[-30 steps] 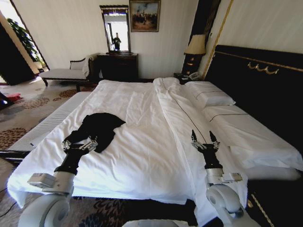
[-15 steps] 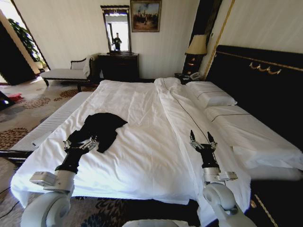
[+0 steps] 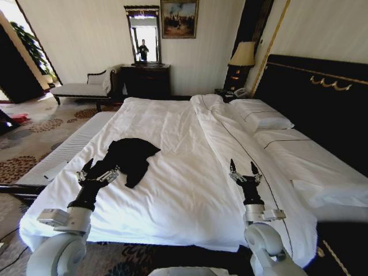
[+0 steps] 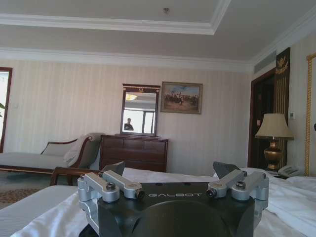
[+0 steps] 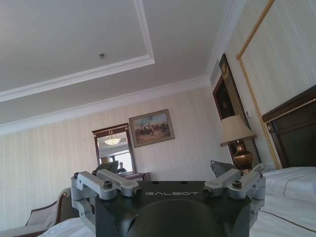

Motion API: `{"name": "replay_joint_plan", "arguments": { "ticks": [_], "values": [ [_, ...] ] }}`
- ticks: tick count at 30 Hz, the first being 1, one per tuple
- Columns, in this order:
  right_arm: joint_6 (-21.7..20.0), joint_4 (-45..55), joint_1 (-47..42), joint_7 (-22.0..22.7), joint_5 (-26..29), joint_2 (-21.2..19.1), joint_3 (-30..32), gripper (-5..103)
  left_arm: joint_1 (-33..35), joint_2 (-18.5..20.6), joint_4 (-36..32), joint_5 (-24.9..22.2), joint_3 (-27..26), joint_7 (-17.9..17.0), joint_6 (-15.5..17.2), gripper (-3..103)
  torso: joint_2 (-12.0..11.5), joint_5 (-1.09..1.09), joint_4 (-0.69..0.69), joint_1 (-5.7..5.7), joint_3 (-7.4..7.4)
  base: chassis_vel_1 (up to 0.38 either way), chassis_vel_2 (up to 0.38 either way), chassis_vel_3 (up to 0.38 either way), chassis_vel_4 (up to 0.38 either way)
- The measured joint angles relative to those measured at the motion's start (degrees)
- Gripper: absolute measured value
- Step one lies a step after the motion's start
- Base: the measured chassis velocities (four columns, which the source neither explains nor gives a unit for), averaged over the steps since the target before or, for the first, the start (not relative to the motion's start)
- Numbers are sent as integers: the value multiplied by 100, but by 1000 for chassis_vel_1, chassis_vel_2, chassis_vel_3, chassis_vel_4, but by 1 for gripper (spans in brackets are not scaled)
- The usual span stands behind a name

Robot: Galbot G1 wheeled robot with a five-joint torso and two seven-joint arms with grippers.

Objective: Fold the clothes on the bed.

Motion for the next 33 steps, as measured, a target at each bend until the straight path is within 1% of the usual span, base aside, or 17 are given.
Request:
{"name": "replay_joint_plan", "arguments": {
  "ticks": [17, 33],
  "values": [
    [8, -50, 30, 2, -26, 50, -5, 100, 45, -55, -39, 22, -10, 0, -10, 100, 0, 2, 0, 0, 0, 67, 128, -75, -117],
    [26, -85, 41, 56, -19, 69, -6, 100, 106, -112, -106, 72, -16, 7, -32, 100, 0, 2, -1, 0, 0, 54, 162, -59, -172]
  ]
}}
